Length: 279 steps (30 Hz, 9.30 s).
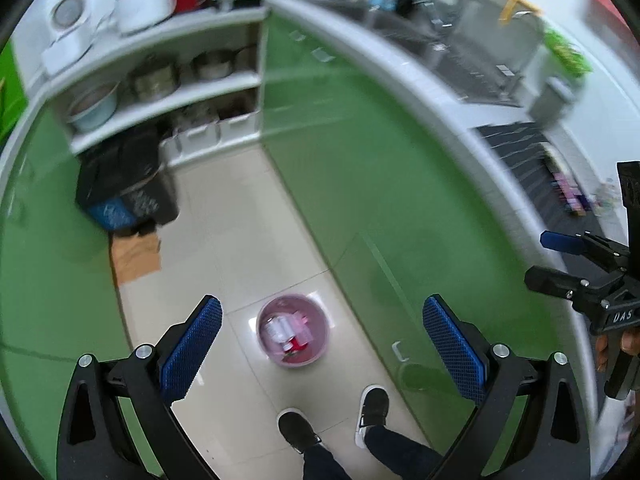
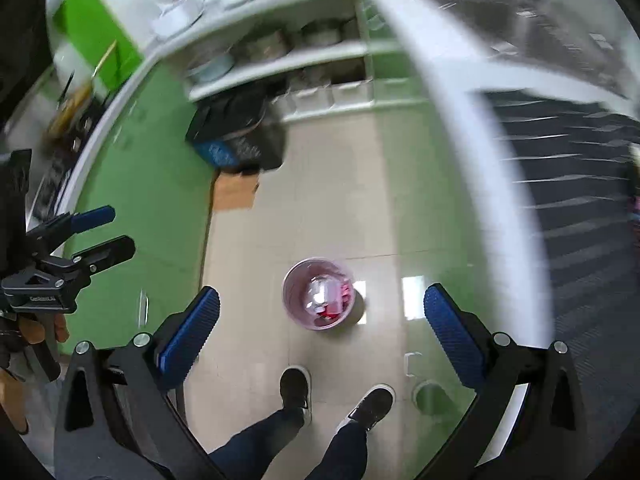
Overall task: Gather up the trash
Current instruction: 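Move both tools back over the mat, then grasp the pink snack box with the right gripper while the left gripper grasps the walnut shell, then carry the walnut shell and pink box to the pink bin and release both, then move both tools back over the mat, then grasp the purple-white cloth with the right gripper while the left gripper grasps the loofah pad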
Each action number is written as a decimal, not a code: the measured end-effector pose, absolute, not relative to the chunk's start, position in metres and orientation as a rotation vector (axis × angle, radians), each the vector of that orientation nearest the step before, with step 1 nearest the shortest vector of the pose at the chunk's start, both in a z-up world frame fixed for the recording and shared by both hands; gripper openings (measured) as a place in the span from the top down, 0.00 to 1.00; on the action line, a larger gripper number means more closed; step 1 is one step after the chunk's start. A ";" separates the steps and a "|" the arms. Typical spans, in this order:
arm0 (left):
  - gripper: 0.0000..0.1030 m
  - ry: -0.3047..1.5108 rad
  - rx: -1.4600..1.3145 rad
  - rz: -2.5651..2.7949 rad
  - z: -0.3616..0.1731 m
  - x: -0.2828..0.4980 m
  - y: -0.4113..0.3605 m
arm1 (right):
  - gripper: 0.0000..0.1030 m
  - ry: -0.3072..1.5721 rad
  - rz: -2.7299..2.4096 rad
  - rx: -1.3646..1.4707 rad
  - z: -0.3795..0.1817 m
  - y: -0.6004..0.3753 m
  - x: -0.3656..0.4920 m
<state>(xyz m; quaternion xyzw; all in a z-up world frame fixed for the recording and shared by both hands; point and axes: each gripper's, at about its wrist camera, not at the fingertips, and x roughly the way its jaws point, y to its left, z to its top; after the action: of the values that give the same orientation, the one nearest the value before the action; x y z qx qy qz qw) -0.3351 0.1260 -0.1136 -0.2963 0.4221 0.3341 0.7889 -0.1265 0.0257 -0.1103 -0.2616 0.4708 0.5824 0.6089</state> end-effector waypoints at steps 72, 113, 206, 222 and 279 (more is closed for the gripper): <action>0.06 1.022 -0.324 0.144 -0.064 0.050 0.059 | 0.78 1.077 1.001 -0.411 -0.069 -0.065 0.162; 0.66 1.049 -0.277 0.091 -0.073 0.065 -0.015 | 0.78 1.052 1.015 -0.355 -0.053 -0.160 0.166; 0.05 0.920 -0.753 0.797 -0.369 -0.392 0.166 | 0.04 1.092 1.509 -0.855 -0.377 0.121 -0.225; 0.05 0.939 -0.611 0.653 -0.115 -0.334 0.120 | 0.03 1.094 1.370 -0.633 -0.111 0.030 -0.155; 0.05 1.064 -0.259 0.082 -0.091 0.124 0.061 | 0.87 1.159 0.868 -0.348 -0.130 -0.089 0.244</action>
<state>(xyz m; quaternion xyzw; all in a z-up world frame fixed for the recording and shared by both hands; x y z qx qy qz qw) 0.1244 0.0613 -0.0914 -0.1229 0.5058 0.0390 0.8530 0.2440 -0.0886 -0.1304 -0.1583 0.5272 0.3952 0.7354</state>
